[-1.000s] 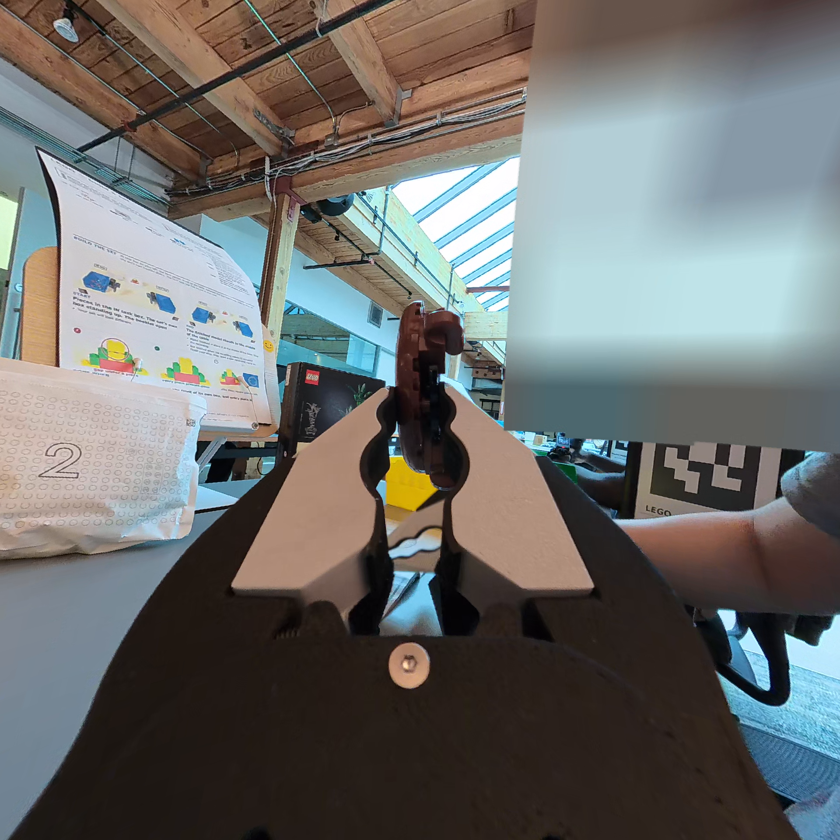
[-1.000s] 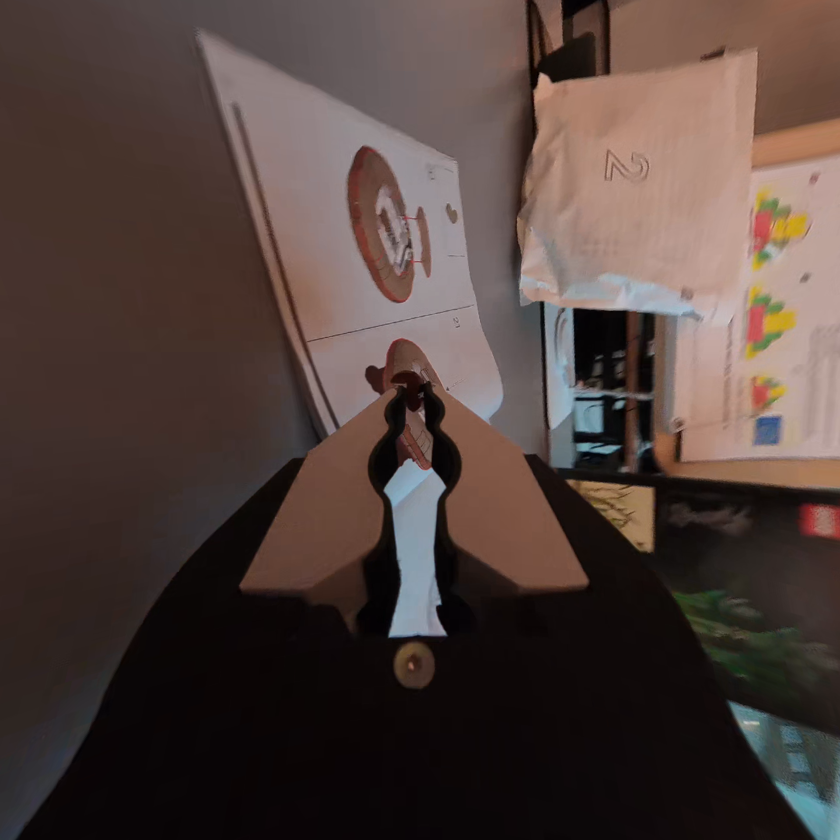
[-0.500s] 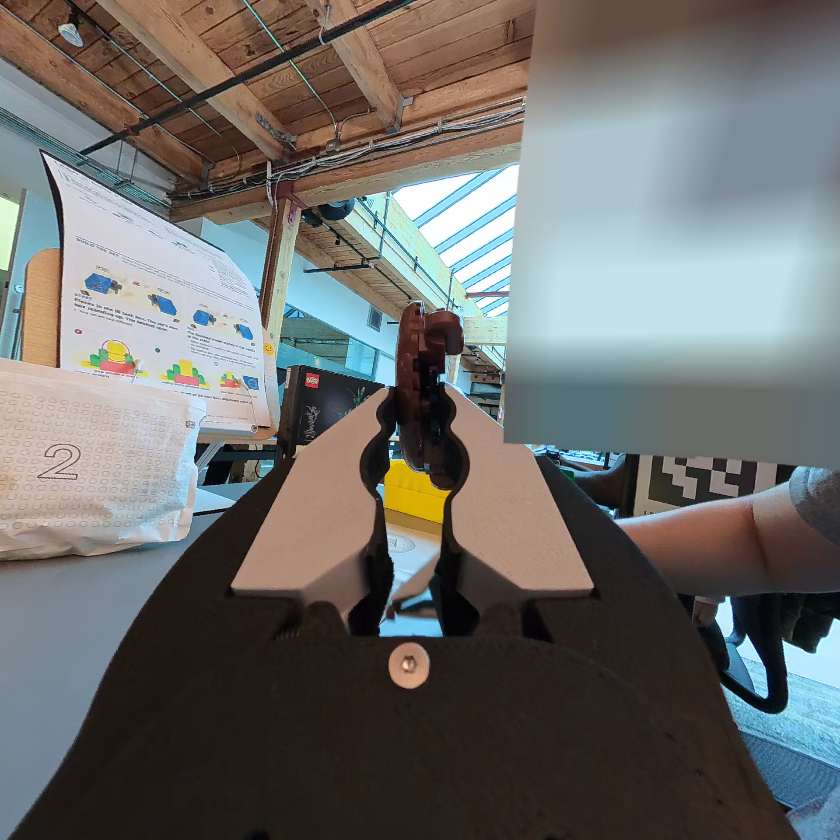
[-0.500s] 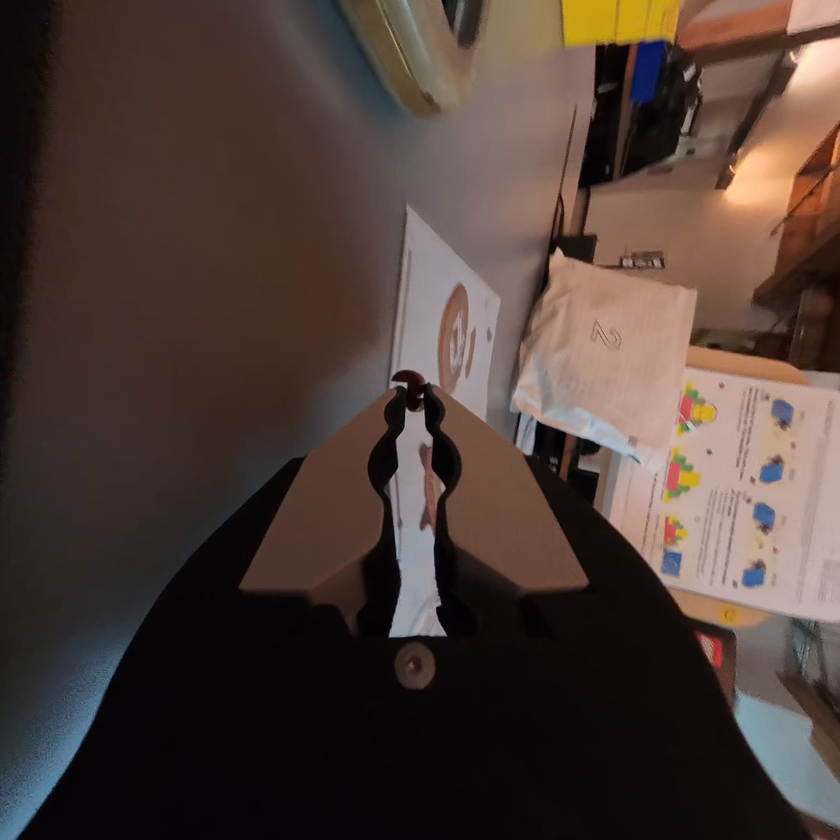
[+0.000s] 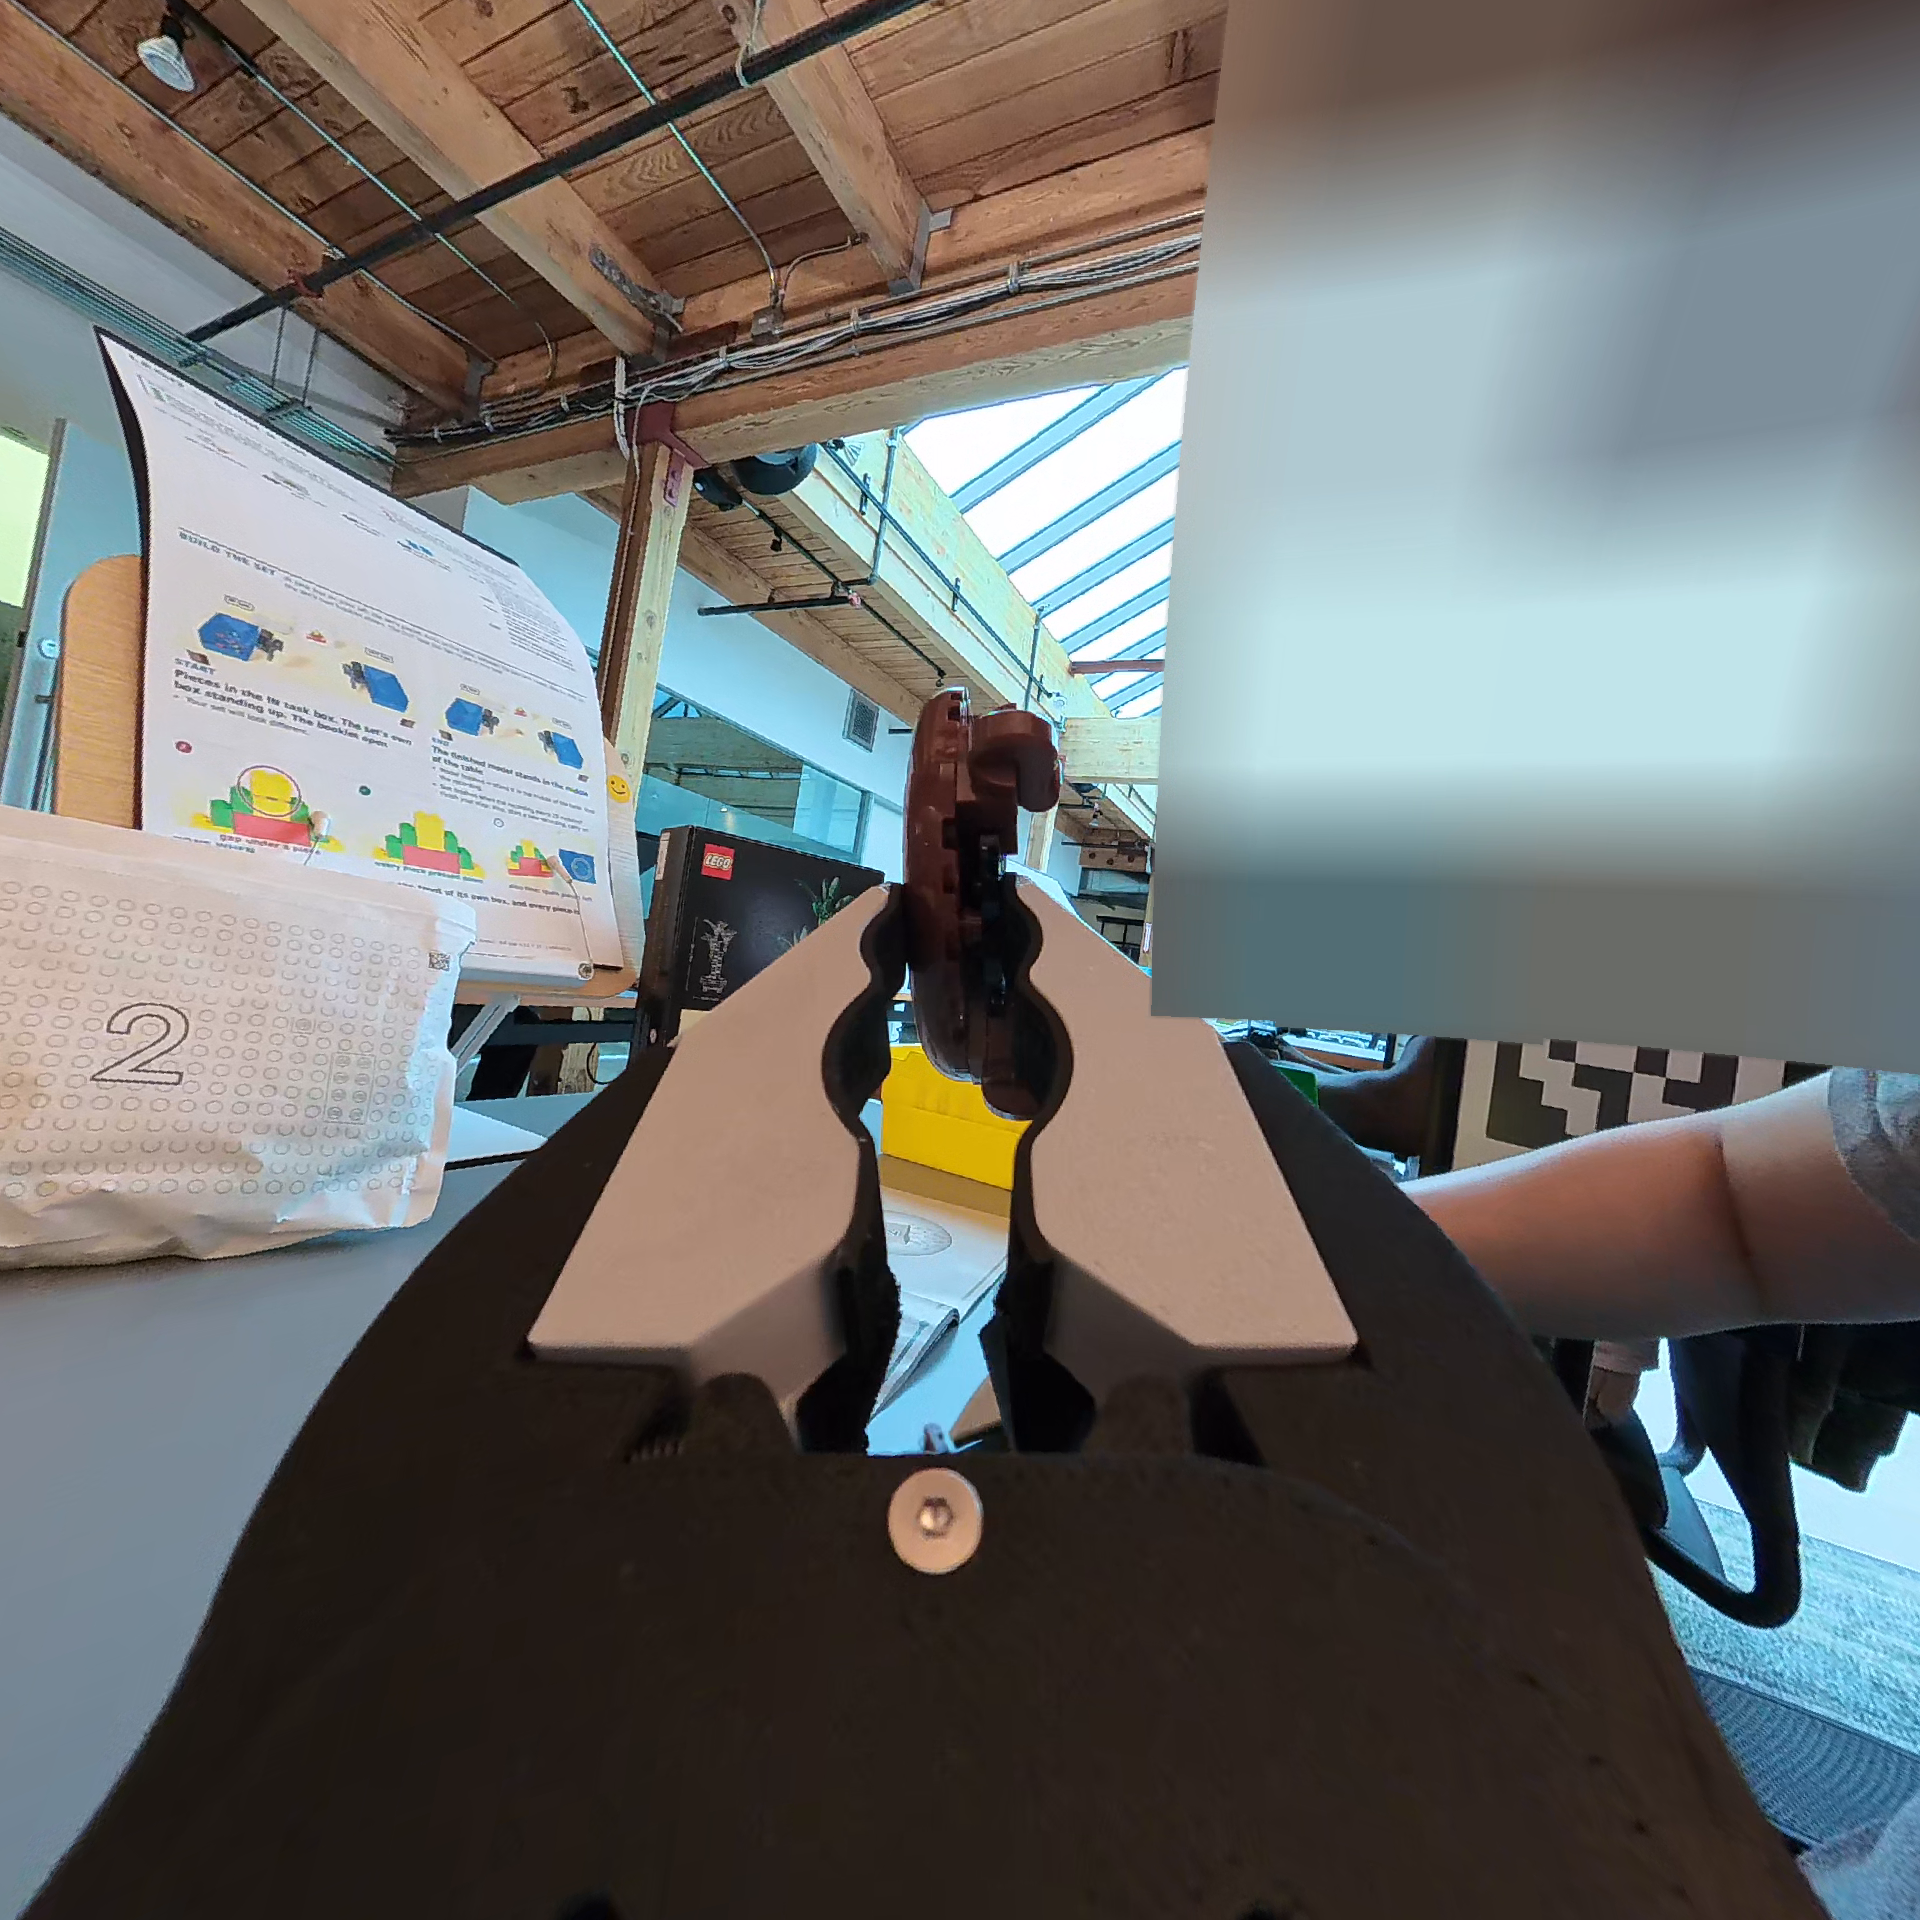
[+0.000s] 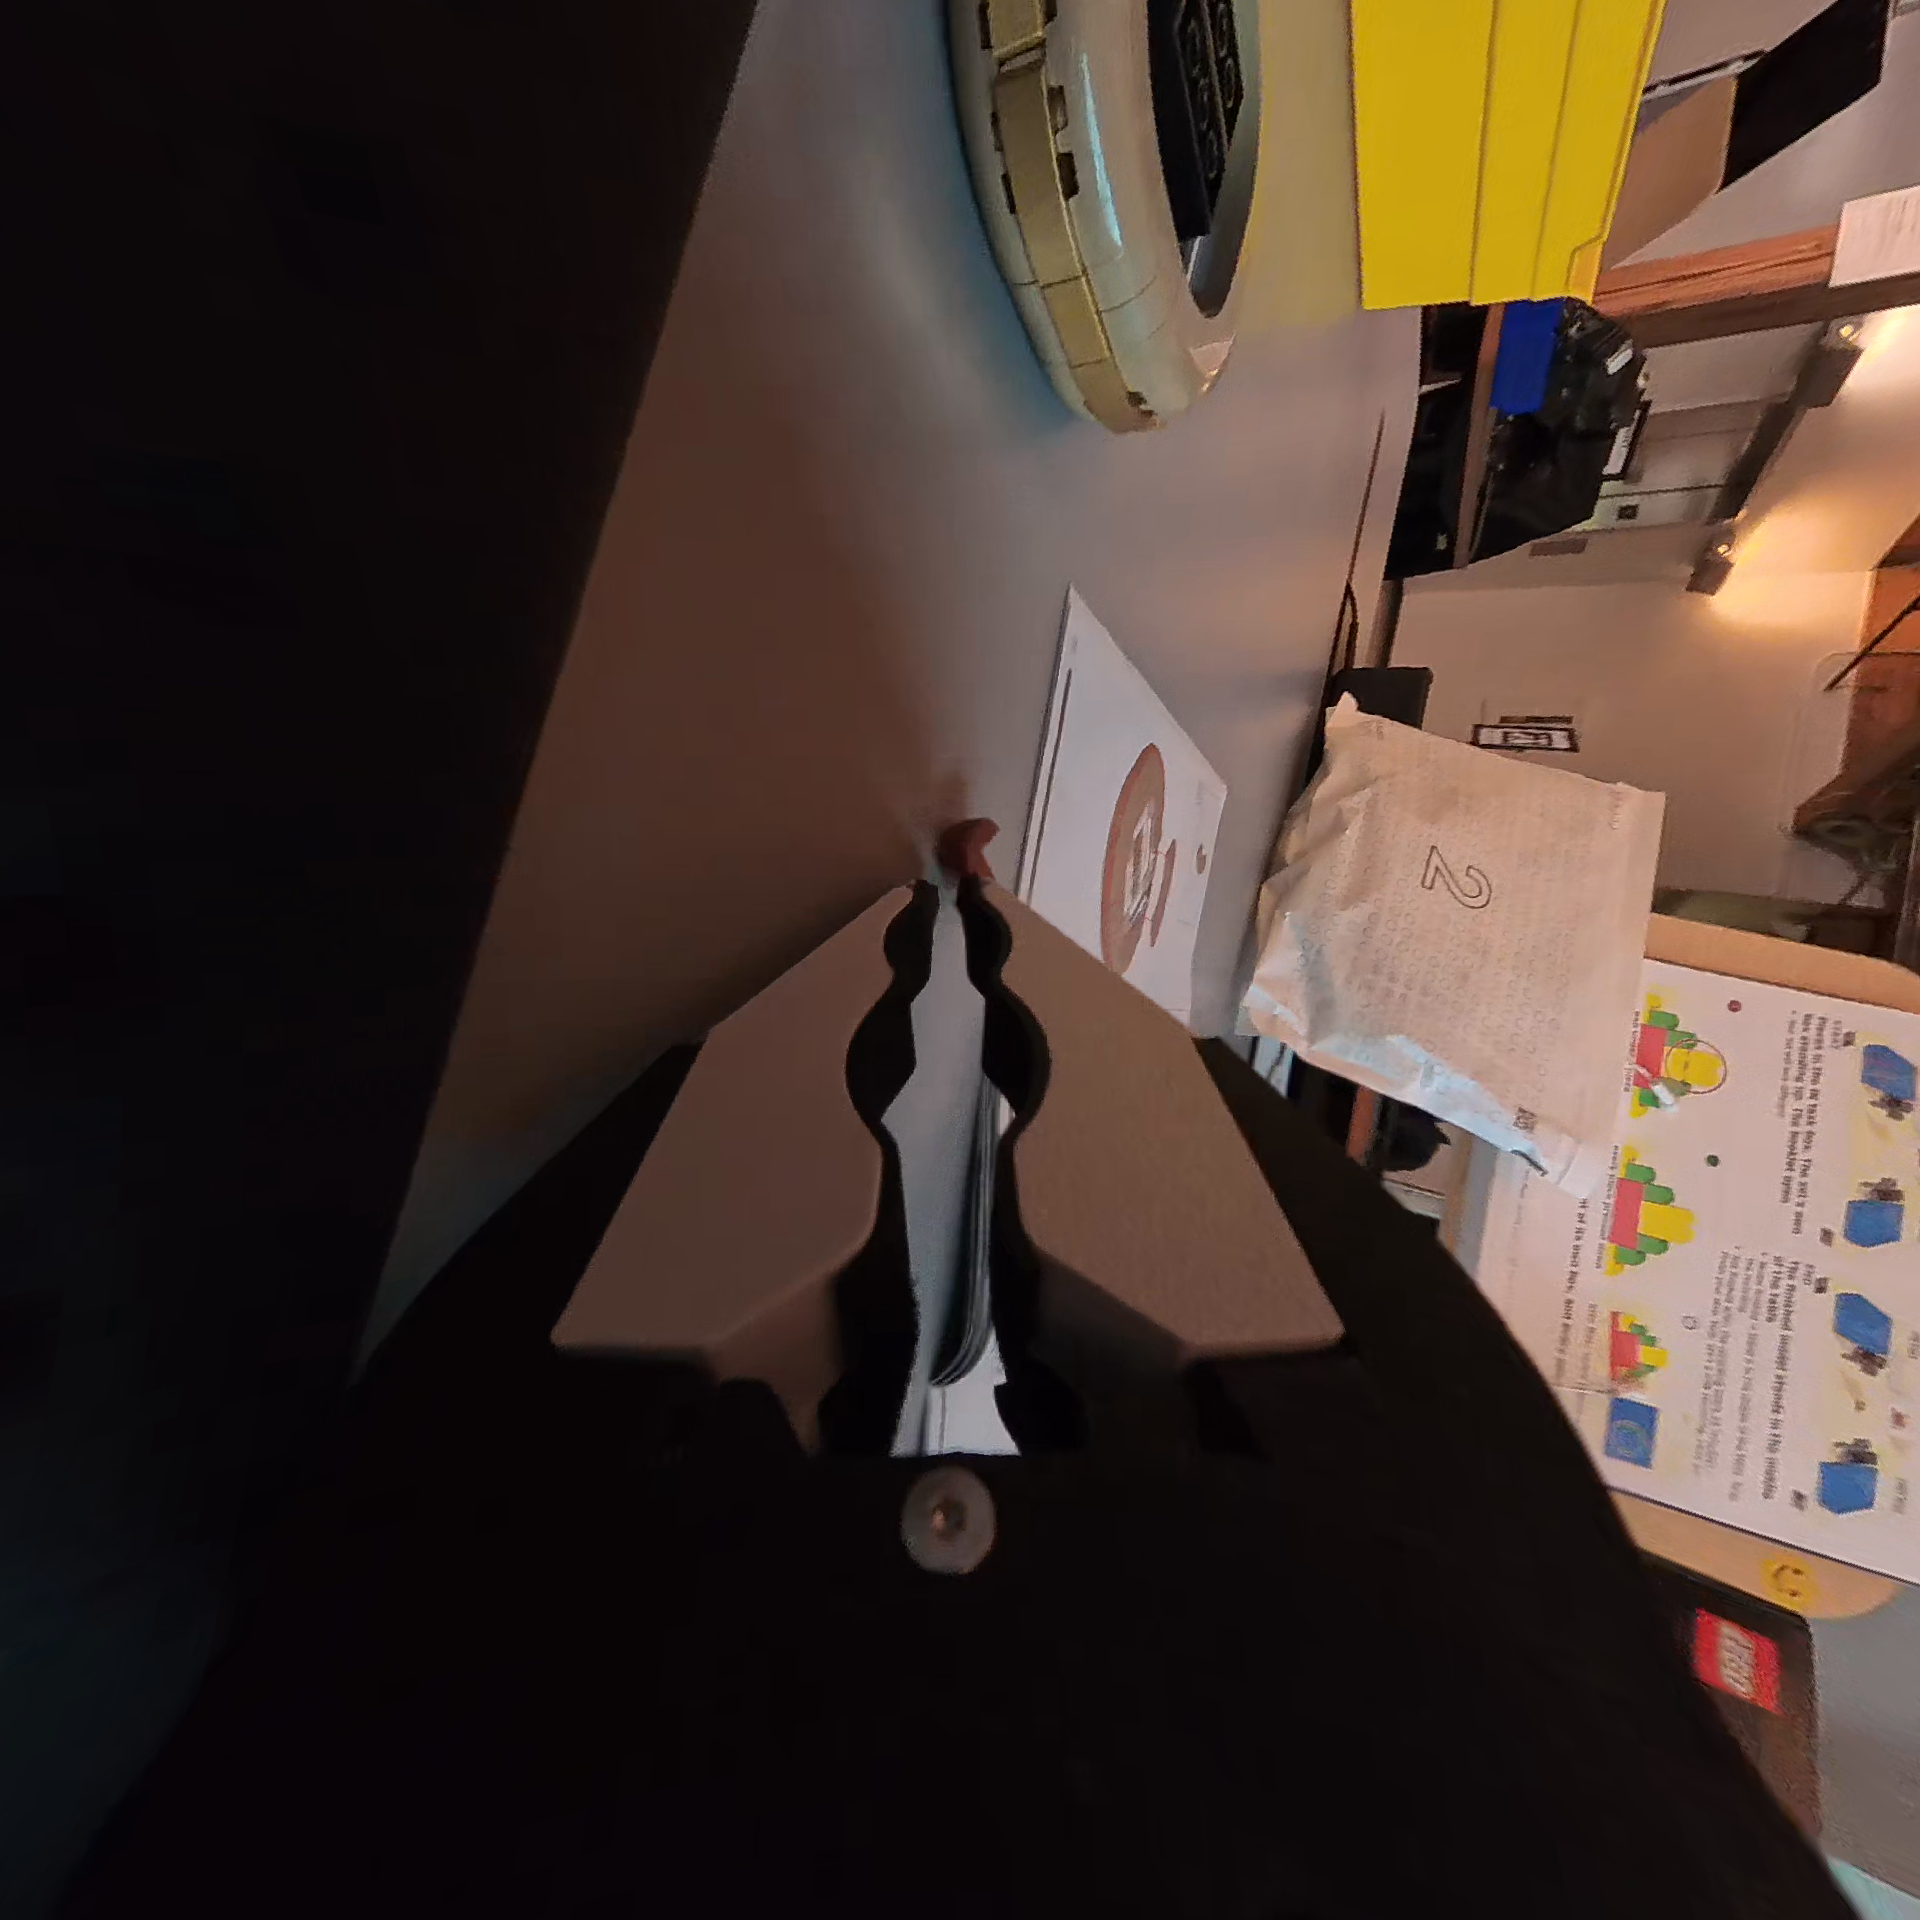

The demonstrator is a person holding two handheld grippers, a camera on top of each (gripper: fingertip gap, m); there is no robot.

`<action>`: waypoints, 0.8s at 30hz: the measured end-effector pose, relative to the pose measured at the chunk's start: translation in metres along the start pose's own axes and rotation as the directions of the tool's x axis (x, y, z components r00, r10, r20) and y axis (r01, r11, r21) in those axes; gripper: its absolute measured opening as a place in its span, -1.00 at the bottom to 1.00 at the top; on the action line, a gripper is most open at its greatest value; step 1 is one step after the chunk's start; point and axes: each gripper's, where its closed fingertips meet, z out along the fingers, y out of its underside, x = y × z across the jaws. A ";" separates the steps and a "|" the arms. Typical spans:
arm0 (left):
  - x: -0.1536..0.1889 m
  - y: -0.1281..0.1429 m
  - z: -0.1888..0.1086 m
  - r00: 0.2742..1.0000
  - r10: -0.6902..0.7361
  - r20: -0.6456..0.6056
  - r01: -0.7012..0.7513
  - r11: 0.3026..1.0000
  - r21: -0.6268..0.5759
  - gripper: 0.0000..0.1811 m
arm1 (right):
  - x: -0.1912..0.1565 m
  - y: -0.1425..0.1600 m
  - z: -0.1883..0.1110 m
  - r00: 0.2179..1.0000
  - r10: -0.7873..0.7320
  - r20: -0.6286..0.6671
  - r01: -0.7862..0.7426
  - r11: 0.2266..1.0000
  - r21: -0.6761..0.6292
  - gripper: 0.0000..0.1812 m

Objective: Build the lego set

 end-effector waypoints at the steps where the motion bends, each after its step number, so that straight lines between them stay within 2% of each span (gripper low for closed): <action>1: 0.000 0.000 0.000 1.000 0.000 0.000 0.000 1.000 -0.002 -0.84 | -0.001 0.000 -0.002 1.000 0.020 0.014 -0.020 1.000 0.007 -0.94; 5: 0.001 0.001 0.000 1.000 -0.001 -0.002 0.001 1.000 -0.003 -0.83 | 0.010 -0.003 -0.009 0.982 0.169 0.088 -0.172 0.984 0.035 -0.88; 10: 0.000 0.000 0.000 1.000 0.000 0.000 0.000 1.000 -0.001 -0.84 | 0.000 -0.006 -0.007 0.901 0.310 0.303 -0.314 0.949 -0.035 -0.81; 14: 0.002 0.001 0.000 1.000 -0.003 -0.007 0.003 1.000 -0.006 -0.84 | 0.007 -0.004 0.002 0.855 0.418 0.308 -0.427 0.903 -0.042 -0.79; 16: 0.002 0.003 0.000 1.000 -0.003 -0.010 0.003 1.000 -0.012 -0.84 | 0.003 -0.002 0.003 0.832 0.426 0.355 -0.439 0.897 -0.048 -0.79; 20: 0.003 0.003 0.000 1.000 -0.008 -0.014 0.008 1.000 -0.012 -0.84 | 0.002 0.004 0.009 0.775 0.490 0.399 -0.501 0.861 -0.086 -0.88; 22: 0.002 0.002 0.000 1.000 -0.010 -0.013 0.010 1.000 -0.007 -0.84 | 0.002 0.006 0.011 0.733 0.539 0.416 -0.551 0.828 -0.103 -0.91; 24: 0.002 0.001 0.000 1.000 -0.010 -0.012 0.010 1.000 -0.005 -0.84 | 0.002 0.005 0.011 0.653 0.616 0.441 -0.633 0.763 -0.128 -0.92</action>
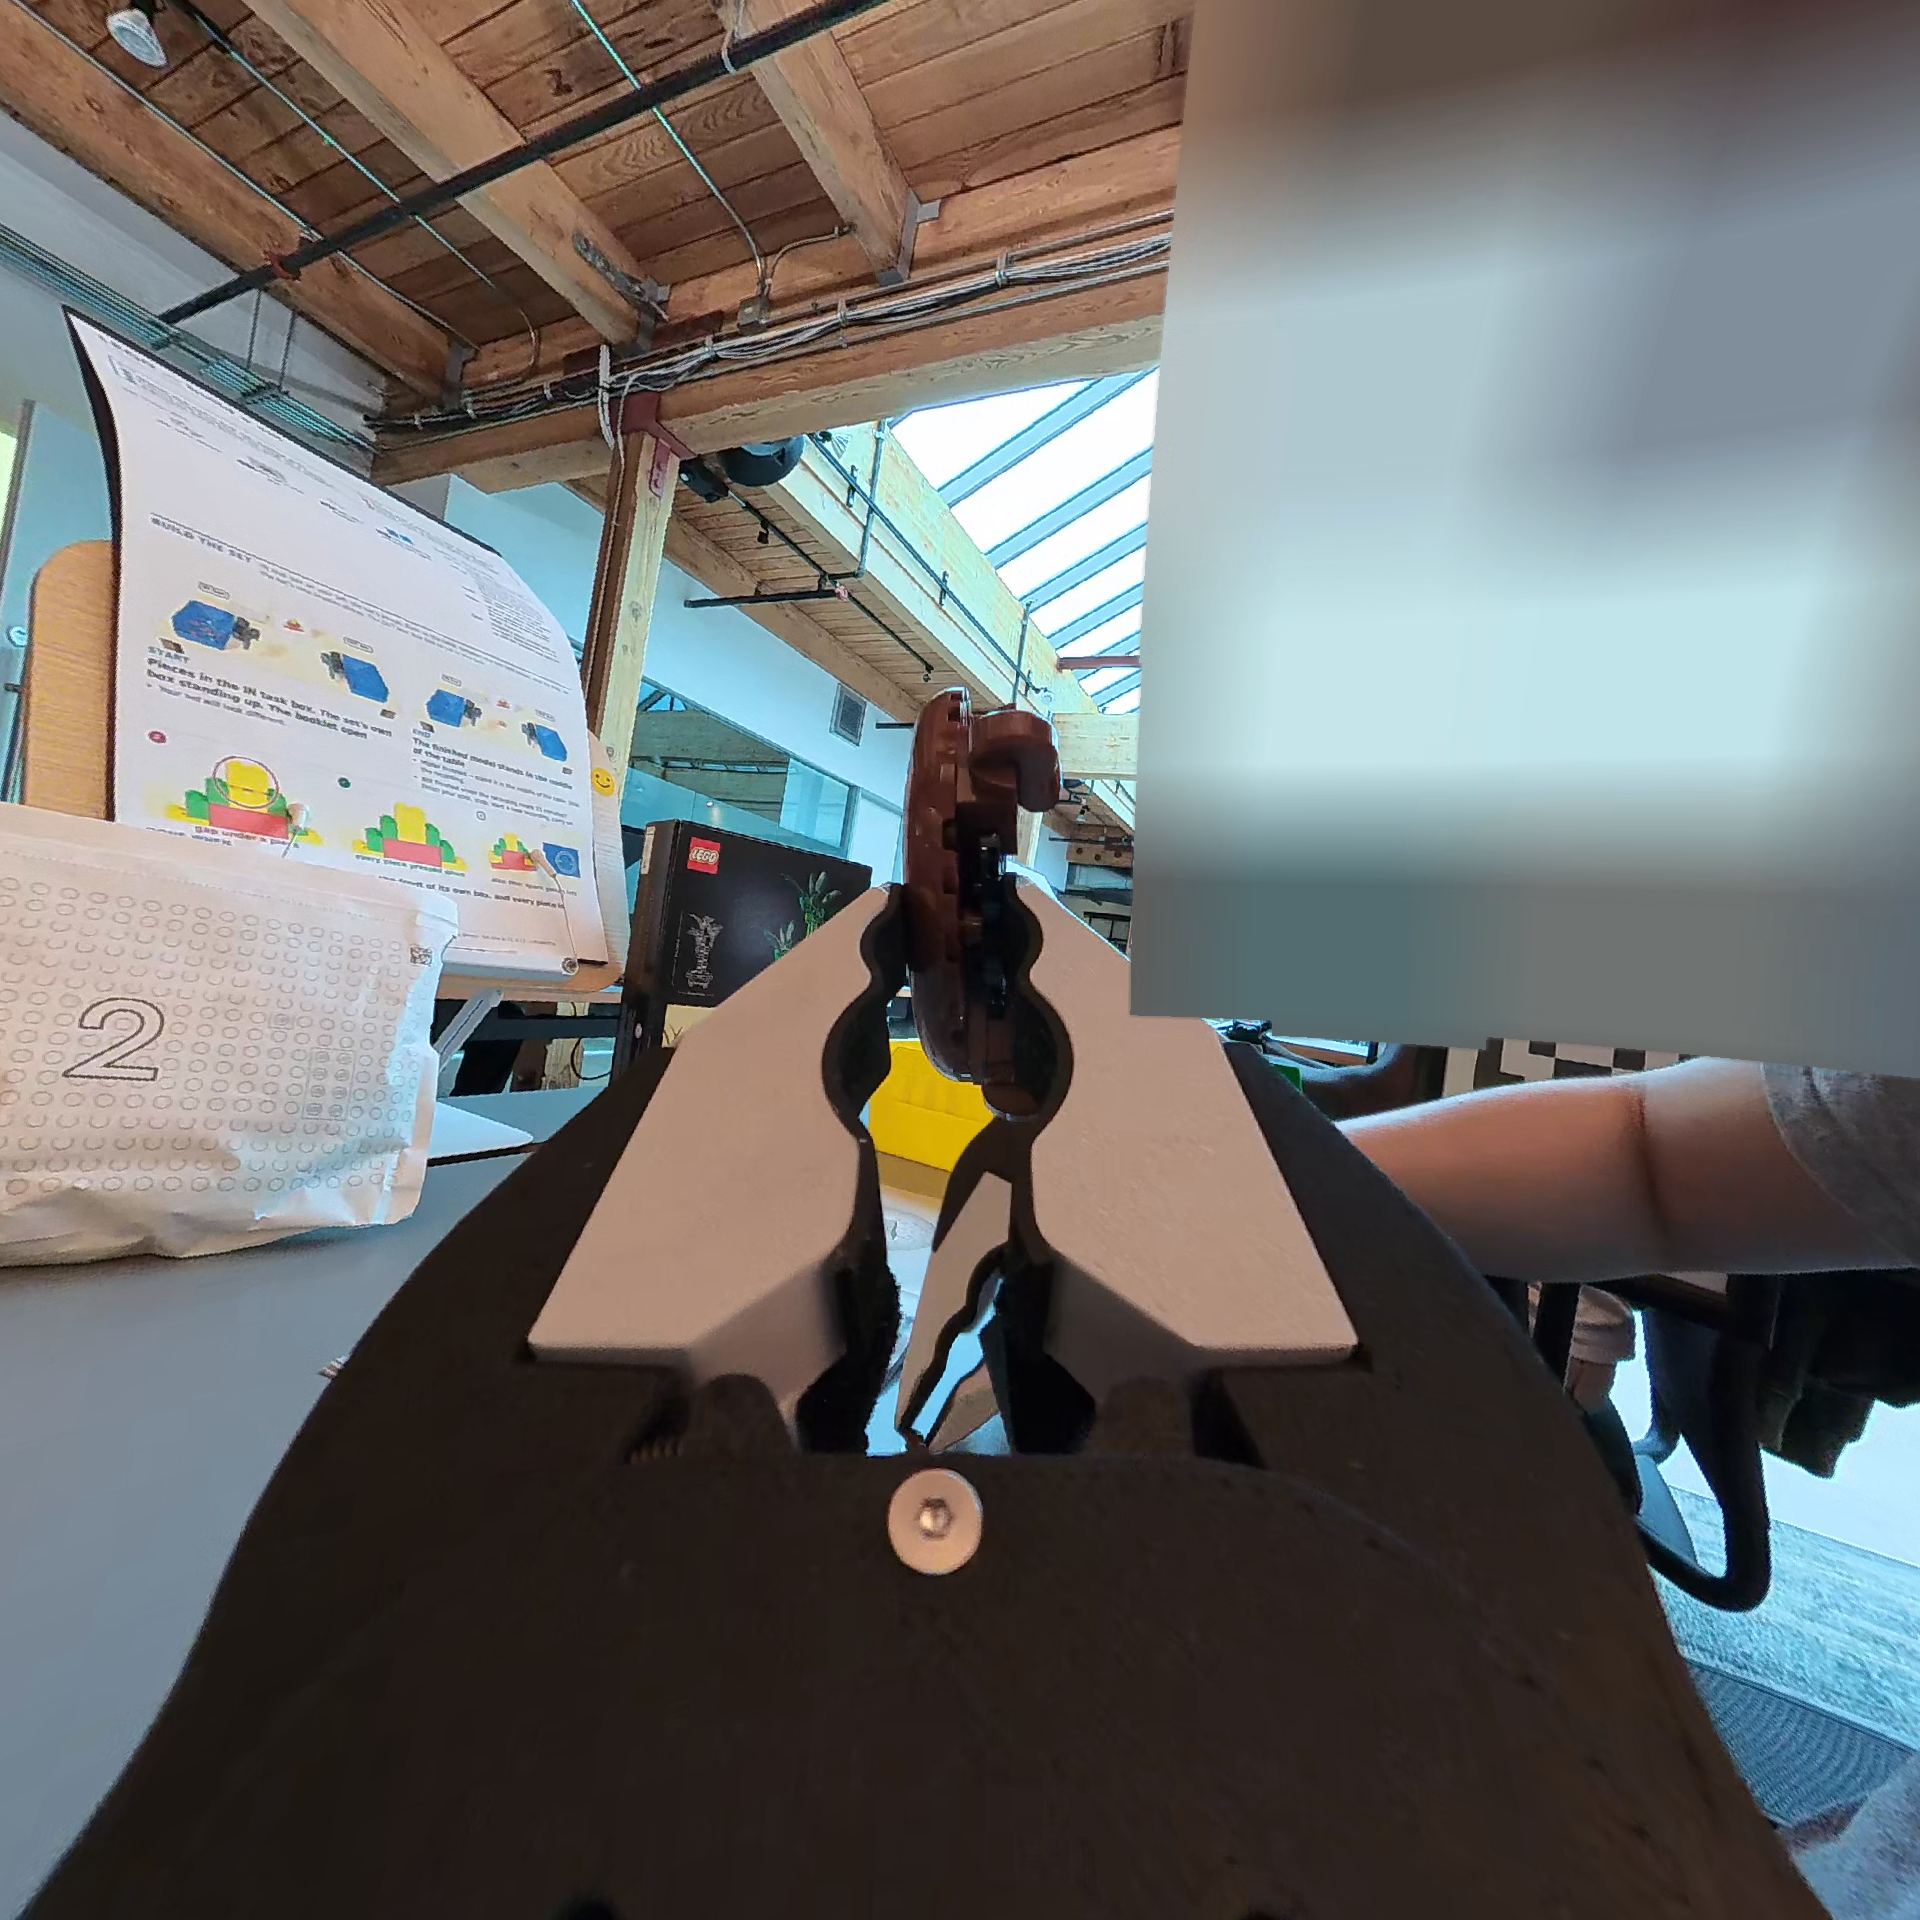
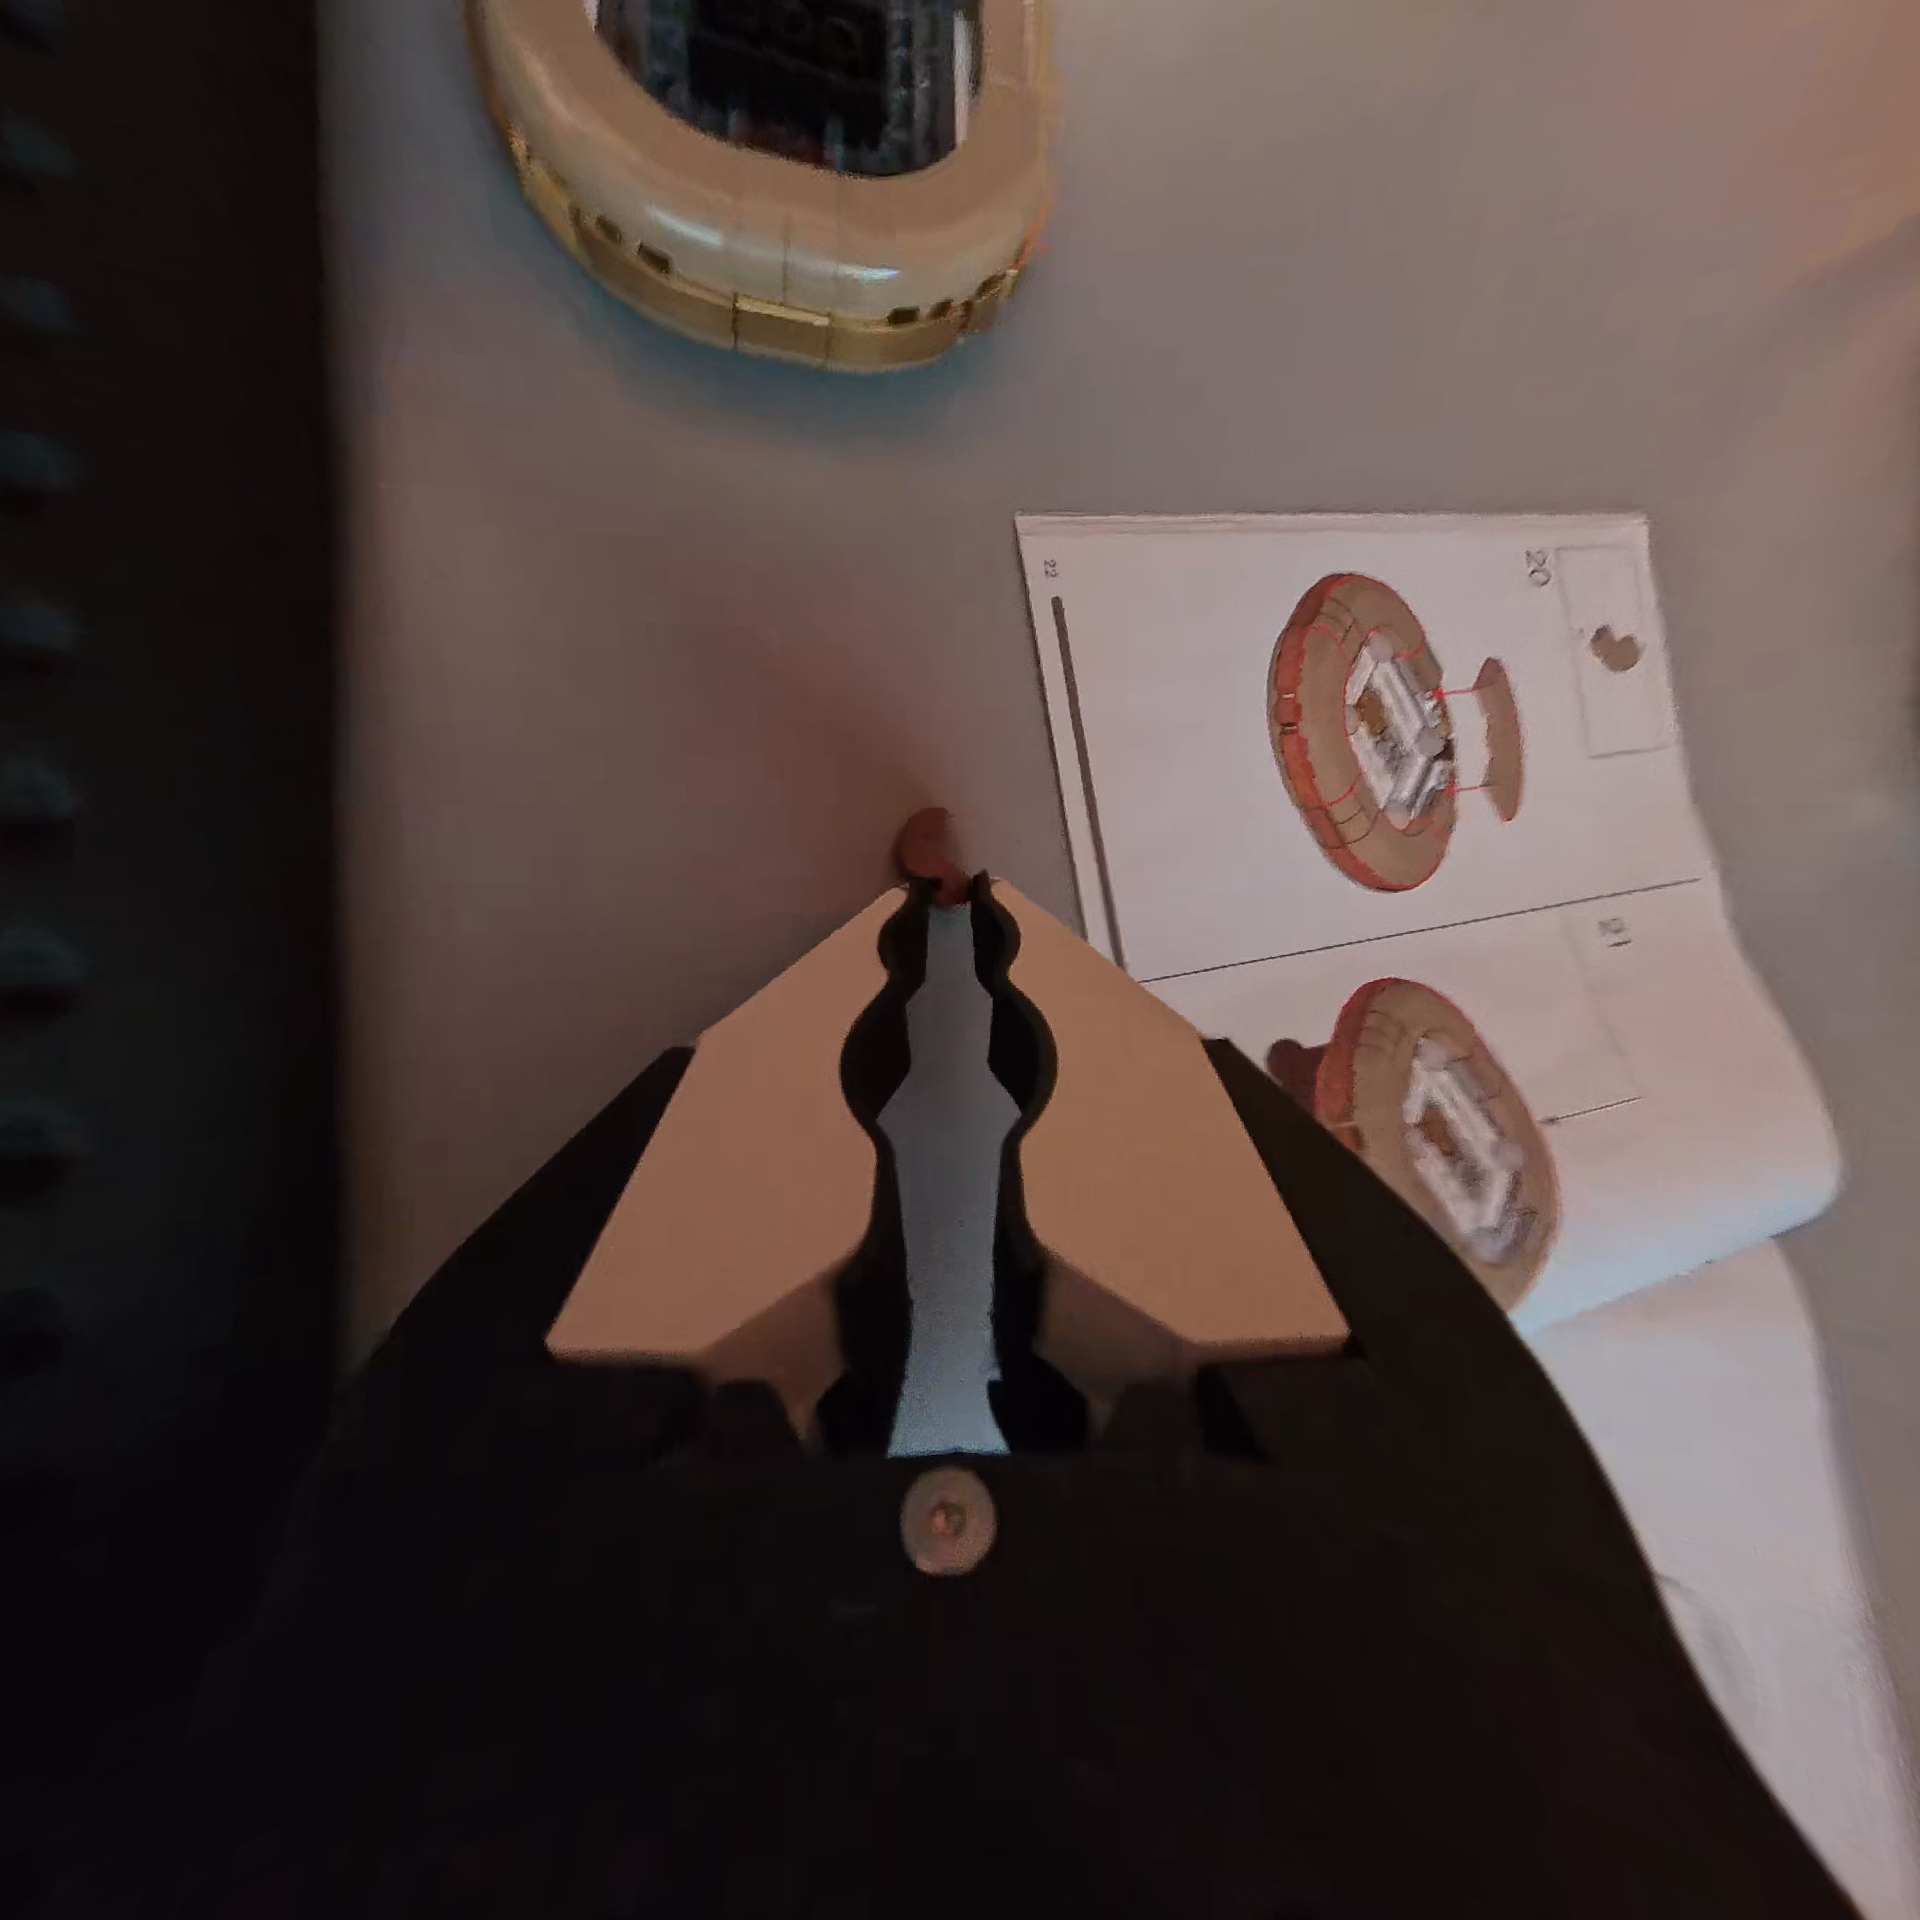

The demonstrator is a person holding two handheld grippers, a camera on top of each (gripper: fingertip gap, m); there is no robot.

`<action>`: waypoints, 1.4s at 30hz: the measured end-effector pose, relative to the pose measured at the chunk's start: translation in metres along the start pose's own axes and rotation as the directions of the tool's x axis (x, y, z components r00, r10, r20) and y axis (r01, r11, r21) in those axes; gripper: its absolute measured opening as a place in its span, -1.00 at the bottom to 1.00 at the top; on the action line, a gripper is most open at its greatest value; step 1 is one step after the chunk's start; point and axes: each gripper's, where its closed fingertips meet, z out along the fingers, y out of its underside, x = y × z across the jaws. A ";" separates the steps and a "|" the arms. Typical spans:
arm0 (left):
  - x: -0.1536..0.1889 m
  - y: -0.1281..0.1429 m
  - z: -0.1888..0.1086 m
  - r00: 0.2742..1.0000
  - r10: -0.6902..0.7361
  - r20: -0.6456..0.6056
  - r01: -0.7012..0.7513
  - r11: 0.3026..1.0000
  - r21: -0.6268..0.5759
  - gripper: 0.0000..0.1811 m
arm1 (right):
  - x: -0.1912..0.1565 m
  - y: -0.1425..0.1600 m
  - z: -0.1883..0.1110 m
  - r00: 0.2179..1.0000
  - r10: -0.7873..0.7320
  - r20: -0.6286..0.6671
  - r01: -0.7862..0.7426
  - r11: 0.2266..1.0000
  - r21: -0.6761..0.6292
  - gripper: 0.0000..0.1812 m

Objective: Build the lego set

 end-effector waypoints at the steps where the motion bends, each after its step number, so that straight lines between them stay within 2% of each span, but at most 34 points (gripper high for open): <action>1: 0.000 0.000 0.000 1.000 -0.001 0.000 0.001 1.000 0.000 -0.84 | -0.002 -0.001 0.000 0.995 0.086 0.045 -0.087 0.996 0.020 -0.92; 3: 0.000 0.000 0.000 1.000 -0.002 -0.001 0.002 1.000 -0.002 -0.83 | -0.006 -0.002 -0.001 0.937 0.309 0.162 -0.319 0.947 0.036 -0.92; 4: 0.000 0.001 0.000 1.000 -0.004 -0.003 0.004 1.000 -0.002 -0.83 | -0.009 -0.003 -0.002 0.870 0.429 0.243 -0.445 0.895 0.014 -0.92; 7: 0.001 0.001 0.001 1.000 -0.007 -0.010 0.007 1.000 -0.004 -0.84 | -0.020 -0.003 -0.007 0.579 0.694 0.428 -0.717 0.684 -0.137 -0.92; 9: 0.002 0.001 0.001 1.000 -0.007 -0.014 0.007 1.000 -0.004 -0.84 | -0.022 -0.003 -0.008 0.421 0.787 0.451 -0.801 0.556 -0.221 -0.93; 10: 0.003 0.001 0.001 1.000 -0.007 -0.016 0.007 1.000 -0.003 -0.84 | -0.024 -0.004 -0.009 0.367 0.805 0.466 -0.816 0.519 -0.254 -0.93; 13: 0.003 0.001 0.001 1.000 -0.006 -0.016 0.006 1.000 -0.002 -0.84 | -0.029 -0.003 -0.011 0.253 0.858 0.447 -0.834 0.427 -0.349 -0.92; 17: 0.004 0.001 0.001 1.000 -0.006 -0.020 0.006 1.000 -0.001 -0.84 | -0.032 -0.001 -0.010 0.139 0.900 0.412 -0.846 0.324 -0.423 -0.92; 22: 0.005 0.001 0.001 1.000 -0.009 -0.027 0.008 1.000 -0.001 -0.84 | -0.031 0.001 -0.010 0.086 0.924 0.373 -0.858 0.259 -0.444 -0.92; 32: 0.006 0.000 0.000 0.999 -0.011 -0.035 0.012 1.000 0.004 -0.84 | -0.030 0.003 -0.014 0.121 0.950 0.288 -0.835 0.255 -0.488 -0.86; 35: 0.006 -0.001 0.000 0.999 -0.013 -0.036 0.014 1.000 0.007 -0.84 | -0.027 0.002 -0.013 0.172 0.942 0.289 -0.836 0.295 -0.463 -0.83; 36: 0.006 -0.001 0.000 0.999 -0.012 -0.036 0.013 1.000 0.007 -0.84 | -0.025 -0.001 -0.013 0.233 0.924 0.303 -0.829 0.352 -0.435 -0.85; 37: 0.006 -0.001 0.000 0.999 -0.011 -0.034 0.011 1.000 0.008 -0.84 | -0.025 -0.003 -0.014 0.326 0.892 0.312 -0.808 0.435 -0.398 -0.85; 38: 0.006 -0.002 0.000 0.999 -0.011 -0.034 0.011 1.000 0.009 -0.84 | -0.024 -0.006 -0.015 0.451 0.839 0.303 -0.770 0.538 -0.344 -0.84; 40: 0.006 -0.003 -0.001 0.999 -0.015 -0.035 0.016 1.000 0.015 -0.84 | -0.020 -0.008 -0.018 0.729 0.659 0.184 -0.622 0.751 -0.222 -0.85; 41: 0.006 -0.003 -0.001 0.999 -0.016 -0.034 0.016 1.000 0.017 -0.84 | -0.018 -0.009 -0.021 0.824 0.560 0.092 -0.539 0.823 -0.182 -0.84; 42: 0.006 -0.003 -0.001 0.999 -0.018 -0.033 0.018 1.000 0.018 -0.84 | -0.021 -0.011 -0.023 0.873 0.488 0.020 -0.478 0.863 -0.162 -0.75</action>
